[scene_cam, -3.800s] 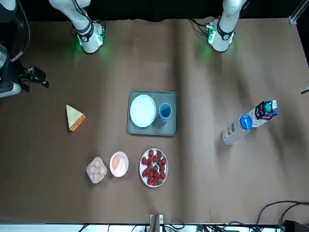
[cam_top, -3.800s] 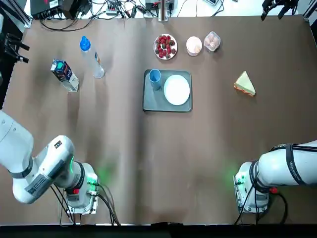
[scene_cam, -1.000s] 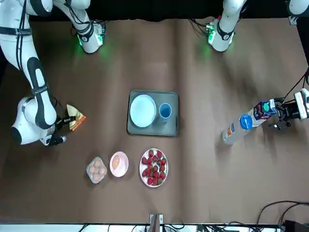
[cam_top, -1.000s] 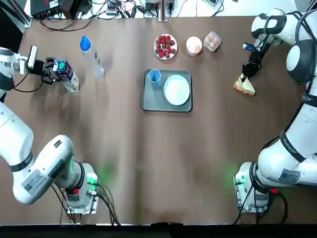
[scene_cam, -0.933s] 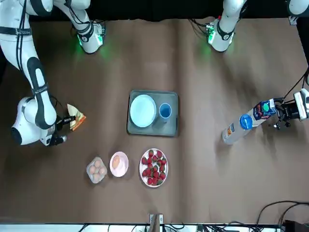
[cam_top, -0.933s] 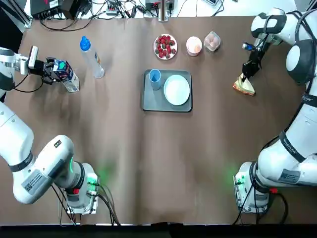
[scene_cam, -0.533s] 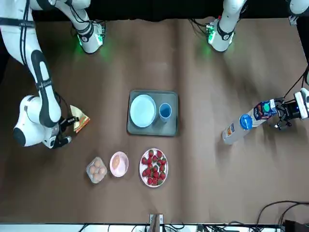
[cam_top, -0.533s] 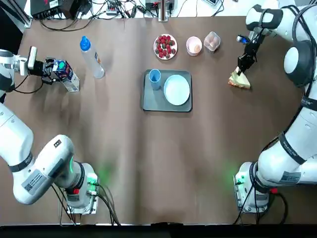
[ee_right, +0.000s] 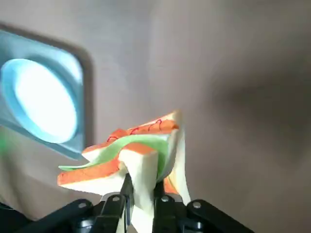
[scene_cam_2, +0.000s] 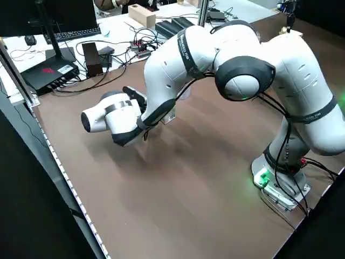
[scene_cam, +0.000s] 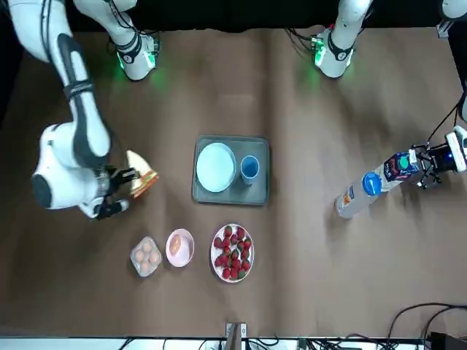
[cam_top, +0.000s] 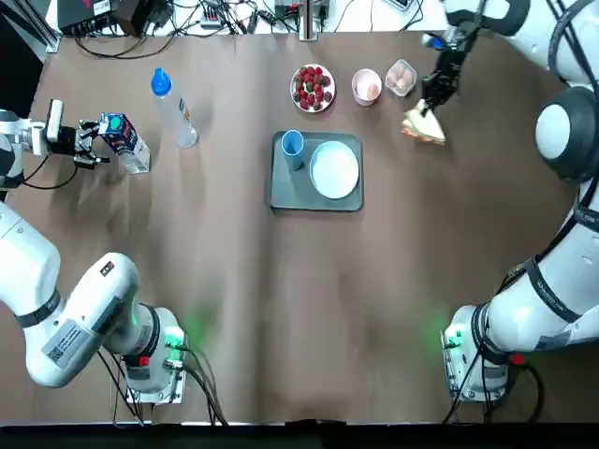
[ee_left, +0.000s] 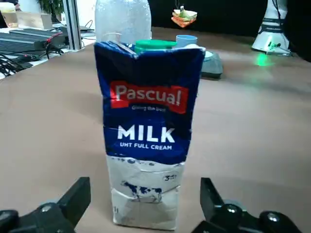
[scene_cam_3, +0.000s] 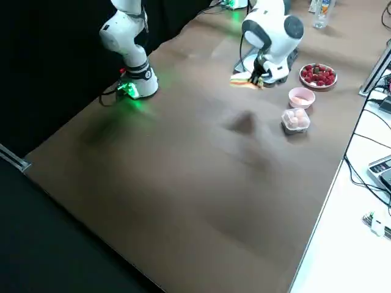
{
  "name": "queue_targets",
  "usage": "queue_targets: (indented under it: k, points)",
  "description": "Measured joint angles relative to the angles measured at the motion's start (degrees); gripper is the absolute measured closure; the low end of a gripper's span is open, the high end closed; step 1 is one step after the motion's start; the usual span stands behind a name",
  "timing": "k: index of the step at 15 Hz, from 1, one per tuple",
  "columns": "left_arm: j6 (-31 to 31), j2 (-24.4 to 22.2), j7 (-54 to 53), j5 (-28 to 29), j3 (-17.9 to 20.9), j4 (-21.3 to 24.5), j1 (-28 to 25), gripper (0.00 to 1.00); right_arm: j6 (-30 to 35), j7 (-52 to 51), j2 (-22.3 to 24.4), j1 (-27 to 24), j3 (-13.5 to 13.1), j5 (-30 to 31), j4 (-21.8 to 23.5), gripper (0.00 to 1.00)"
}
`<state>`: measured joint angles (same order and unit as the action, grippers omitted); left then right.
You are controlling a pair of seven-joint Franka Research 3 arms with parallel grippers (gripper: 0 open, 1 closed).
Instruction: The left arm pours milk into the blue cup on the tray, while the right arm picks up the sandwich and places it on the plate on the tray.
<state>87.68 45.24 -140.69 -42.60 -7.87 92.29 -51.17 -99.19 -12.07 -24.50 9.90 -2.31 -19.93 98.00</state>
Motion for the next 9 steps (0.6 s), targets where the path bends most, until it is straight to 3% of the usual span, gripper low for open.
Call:
queue_targets:
  k: [9]
  points:
    - [-0.6, 0.0, -2.1, -0.7, -0.8, 1.2, 0.2, 0.00, -11.5, 18.4, -0.9, 18.1, 0.2, -5.1, 0.3, 0.80]
